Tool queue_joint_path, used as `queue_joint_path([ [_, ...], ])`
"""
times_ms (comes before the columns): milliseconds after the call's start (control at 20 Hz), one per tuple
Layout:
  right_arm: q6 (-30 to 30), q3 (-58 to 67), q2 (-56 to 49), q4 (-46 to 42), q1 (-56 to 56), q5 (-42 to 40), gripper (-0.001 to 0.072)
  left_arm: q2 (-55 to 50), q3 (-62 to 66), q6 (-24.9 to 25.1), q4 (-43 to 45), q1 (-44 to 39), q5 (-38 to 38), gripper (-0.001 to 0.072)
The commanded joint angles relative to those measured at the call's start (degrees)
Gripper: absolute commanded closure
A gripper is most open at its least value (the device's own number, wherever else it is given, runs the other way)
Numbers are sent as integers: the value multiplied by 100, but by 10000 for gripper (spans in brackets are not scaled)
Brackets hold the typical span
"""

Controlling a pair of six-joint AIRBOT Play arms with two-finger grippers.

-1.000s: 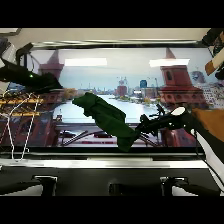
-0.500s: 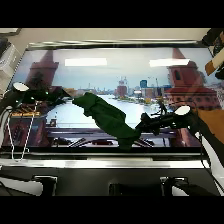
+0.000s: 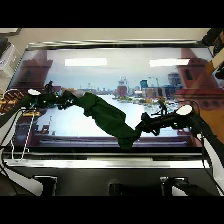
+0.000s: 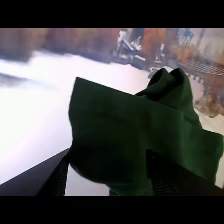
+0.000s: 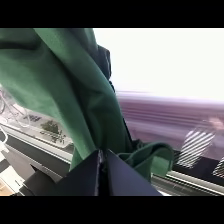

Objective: Fold the clothes and pants, and hang the long-sleeved shirts on hangers.

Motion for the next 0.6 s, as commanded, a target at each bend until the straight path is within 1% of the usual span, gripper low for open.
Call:
queue_joint_path([
  [0,4,-2,9,20,7,55,682,-142,76,0,-66,-107,31,327],
  [50,4,0,26,22,7,48,682,-138,160,15,-81,-138,-4,627],
  [100,2,2,85,15,4,7,682,-127,278,39,-101,-162,-61,690],
  [200,0,197,302,-151,2,-149,683,-59,695,61,-96,-166,-271,691],
  [300,-2,811,584,-446,-188,-295,683,107,1294,57,-94,-92,-490,692],
  [400,2,1882,876,-970,-551,-299,683,411,2013,24,-37,66,-647,692],
  [550,-2,3906,1255,-1764,-1010,-306,683,1071,3220,-348,566,380,-660,692],
])
